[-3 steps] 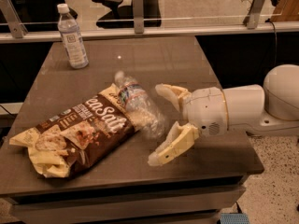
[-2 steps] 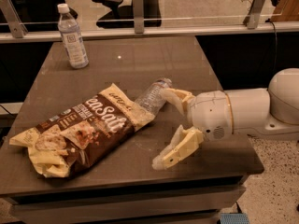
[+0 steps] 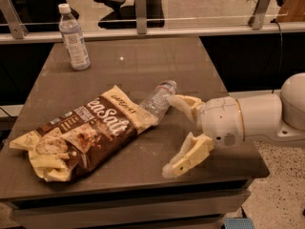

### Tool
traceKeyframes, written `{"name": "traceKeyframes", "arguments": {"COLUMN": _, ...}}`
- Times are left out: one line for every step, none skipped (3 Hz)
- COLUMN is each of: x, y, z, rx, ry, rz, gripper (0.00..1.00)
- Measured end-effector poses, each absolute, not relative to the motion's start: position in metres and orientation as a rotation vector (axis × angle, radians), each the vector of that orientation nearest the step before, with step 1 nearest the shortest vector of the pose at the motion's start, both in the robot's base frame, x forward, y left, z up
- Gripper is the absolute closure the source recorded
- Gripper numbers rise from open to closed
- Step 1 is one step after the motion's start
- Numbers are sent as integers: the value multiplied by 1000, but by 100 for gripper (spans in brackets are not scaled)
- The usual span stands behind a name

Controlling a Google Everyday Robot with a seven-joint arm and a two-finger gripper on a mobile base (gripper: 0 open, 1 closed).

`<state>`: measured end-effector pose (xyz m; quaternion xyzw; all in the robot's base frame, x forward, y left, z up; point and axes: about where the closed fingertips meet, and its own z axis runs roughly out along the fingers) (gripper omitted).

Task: Move water bottle near brown chip bag

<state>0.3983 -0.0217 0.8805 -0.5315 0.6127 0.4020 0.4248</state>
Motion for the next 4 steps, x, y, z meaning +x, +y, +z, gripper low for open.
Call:
{"name": "traceKeyframes", "arguments": {"x": 395, "y": -42, "z": 873, "rx": -1345, "ry": 1571, "rz": 979, "gripper": 0}}
{"name": "traceKeyframes", "arguments": {"x": 394, "y": -62, "z": 869, "rx": -1364, "ry": 1603, "rz": 947, "gripper": 0}}
{"name": "traceKeyframes", "arguments": {"x": 393, "y": -79, "z": 866, "rx": -1382, "ry": 1630, "rz": 919, "gripper": 0}}
{"name": "traceKeyframes", "arguments": {"x": 392, "y": -94, "z": 865, "rx": -1396, "ry": 1651, "rz": 891, "gripper": 0}}
